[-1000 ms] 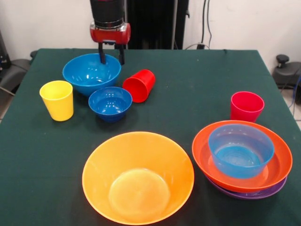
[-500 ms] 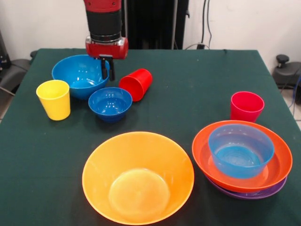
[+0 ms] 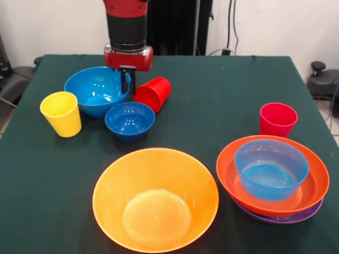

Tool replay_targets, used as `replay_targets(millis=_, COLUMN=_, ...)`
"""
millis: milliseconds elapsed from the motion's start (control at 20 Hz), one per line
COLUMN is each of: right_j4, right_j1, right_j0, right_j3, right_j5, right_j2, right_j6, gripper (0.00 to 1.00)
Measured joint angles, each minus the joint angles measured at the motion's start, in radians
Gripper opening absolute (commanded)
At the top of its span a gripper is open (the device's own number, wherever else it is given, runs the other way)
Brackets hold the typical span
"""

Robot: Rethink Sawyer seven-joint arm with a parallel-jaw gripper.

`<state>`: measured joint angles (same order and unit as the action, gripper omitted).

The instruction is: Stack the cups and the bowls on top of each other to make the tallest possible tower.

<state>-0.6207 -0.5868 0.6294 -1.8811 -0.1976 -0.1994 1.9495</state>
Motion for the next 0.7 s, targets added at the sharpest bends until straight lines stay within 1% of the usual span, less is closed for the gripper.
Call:
replay_targets(millis=50, right_j4=0.017, right_j1=-0.007, right_j0=-0.02, right_j3=0.0, right_j5=-0.012, right_j2=0.004, right_j6=0.0, gripper=0.0)
replay_targets(millis=150, right_j4=0.035, right_j1=-0.018, right_j0=-0.04, right_j3=0.0, right_j5=-0.028, right_j2=0.006, right_j6=0.0, gripper=0.0)
replay_targets(millis=200, right_j4=0.067, right_j1=-0.038, right_j0=-0.069, right_j3=-0.001, right_j5=-0.057, right_j2=0.005, right_j6=0.0, gripper=0.0)
replay_targets(millis=250, right_j4=0.071, right_j1=-0.041, right_j0=-0.072, right_j3=-0.001, right_j5=-0.06, right_j2=0.006, right_j6=0.0, gripper=0.0)
replay_targets(millis=300, right_j4=0.117, right_j1=-0.07, right_j0=-0.099, right_j3=-0.001, right_j5=-0.106, right_j2=0.005, right_j6=0.0, gripper=0.0)
replay_targets(millis=450, right_j4=0.167, right_j1=-0.107, right_j0=-0.121, right_j3=-0.002, right_j5=-0.166, right_j2=0.005, right_j6=0.0, gripper=0.0)
replay_targets(millis=550, right_j4=0.213, right_j1=-0.15, right_j0=-0.145, right_j3=-0.002, right_j5=-0.236, right_j2=0.006, right_j6=0.0, gripper=0.0)
replay_targets(millis=650, right_j4=0.265, right_j1=-0.214, right_j0=-0.184, right_j3=-0.002, right_j5=-0.338, right_j2=0.012, right_j6=0.0, gripper=0.0)
replay_targets(millis=700, right_j4=0.28, right_j1=-0.236, right_j0=-0.197, right_j3=-0.002, right_j5=-0.373, right_j2=0.013, right_j6=0.0, gripper=0.0)
